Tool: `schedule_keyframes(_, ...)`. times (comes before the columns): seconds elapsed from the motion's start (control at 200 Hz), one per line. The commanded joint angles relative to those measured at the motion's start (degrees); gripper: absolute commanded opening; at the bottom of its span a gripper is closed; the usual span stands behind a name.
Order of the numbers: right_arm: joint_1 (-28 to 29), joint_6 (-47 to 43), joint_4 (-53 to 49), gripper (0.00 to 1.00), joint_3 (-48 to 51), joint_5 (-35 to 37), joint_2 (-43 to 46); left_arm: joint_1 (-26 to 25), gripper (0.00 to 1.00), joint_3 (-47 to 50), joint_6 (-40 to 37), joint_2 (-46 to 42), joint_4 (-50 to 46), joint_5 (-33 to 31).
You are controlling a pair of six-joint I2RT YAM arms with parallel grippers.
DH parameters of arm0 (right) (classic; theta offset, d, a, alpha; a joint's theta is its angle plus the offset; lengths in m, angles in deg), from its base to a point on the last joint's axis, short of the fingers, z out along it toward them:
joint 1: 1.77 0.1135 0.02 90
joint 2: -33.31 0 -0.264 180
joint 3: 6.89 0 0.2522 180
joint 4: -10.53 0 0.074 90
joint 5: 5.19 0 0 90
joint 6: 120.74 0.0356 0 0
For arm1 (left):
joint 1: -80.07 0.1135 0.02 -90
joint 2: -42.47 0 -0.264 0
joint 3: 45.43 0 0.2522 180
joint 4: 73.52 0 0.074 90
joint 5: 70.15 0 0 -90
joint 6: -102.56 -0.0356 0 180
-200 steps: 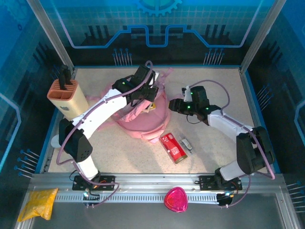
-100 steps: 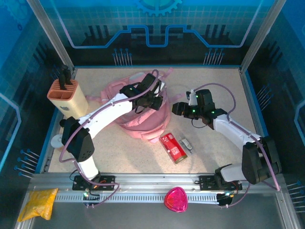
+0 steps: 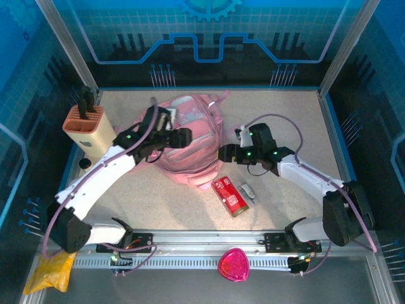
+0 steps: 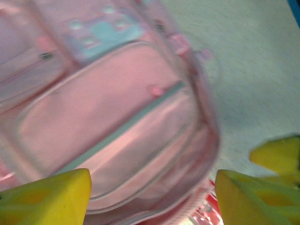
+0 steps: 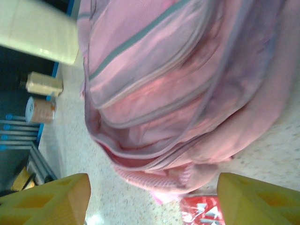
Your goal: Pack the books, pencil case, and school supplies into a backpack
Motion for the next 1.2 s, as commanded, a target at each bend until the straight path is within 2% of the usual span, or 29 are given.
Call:
schedule_keyframes(0.0, 2.54, 1.07, -1.05, 0.72, -1.81, -1.11, -2.18, 6.44, 0.74, 7.77, 7.32, -4.93, 1.04, -1.56)
schedule_keyframes(0.1, 4.72, 1.6, -0.93, 0.72, -3.48, 0.28, -4.03, 13.95, 0.77, 14.19, 9.28, -7.6, 4.09, 3.26)
schedule_keyframes(0.235, 7.34, 2.94, -0.19, 0.72, -3.76, 1.82, -6.51, 23.66, 0.77, 20.11, 11.38, -5.56, 8.45, 8.97)
schedule_keyframes(0.32, 8.95, 3.41, 0.53, 0.72, -3.5, 3.16, -7.93, 27.97, 0.75, 22.3, 12.35, -2.63, 12.56, 11.91)
schedule_keyframes(0.43, 10.27, 4.32, 0.74, 0.71, -3.89, 3.1, -9.6, 30.81, 0.74, 22.56, 12.36, 2.56, 17.88, 14.19)
schedule_keyframes(0.675, 11.05, 4.14, 0.12, 0.72, -4.96, 7.63, -12.21, 32.57, 0.65, 17.33, 12.22, 15.72, 23.81, 16.07)
schedule_keyframes(0.825, 9.33, 3.32, 1.09, 0.72, -6.31, 8.05, -15.11, 32.52, 0.48, 14.62, 12.8, 22.03, 25.67, 17.57)
schedule_keyframes(0.956, 7.03, 2.28, 1.48, 0.72, -9.22, 8.42, -17.96, 31.59, 0.22, 15.11, 14.24, 22.99, 28.36, 20.05)
schedule_keyframes(1.021, 5.24, 1.58, 1.19, 0.72, -11.91, 7.67, -19.95, 30.51, 0.12, 15.99, 15.58, 22.24, 28.91, 20.77)
schedule_keyframes(1.196, -1.48, 0.22, -2.16, 0.76, -21.73, 8.97, -25.76, 25.62, 0.08, 18.85, 20.97, 20.06, 32.79, 22.0)
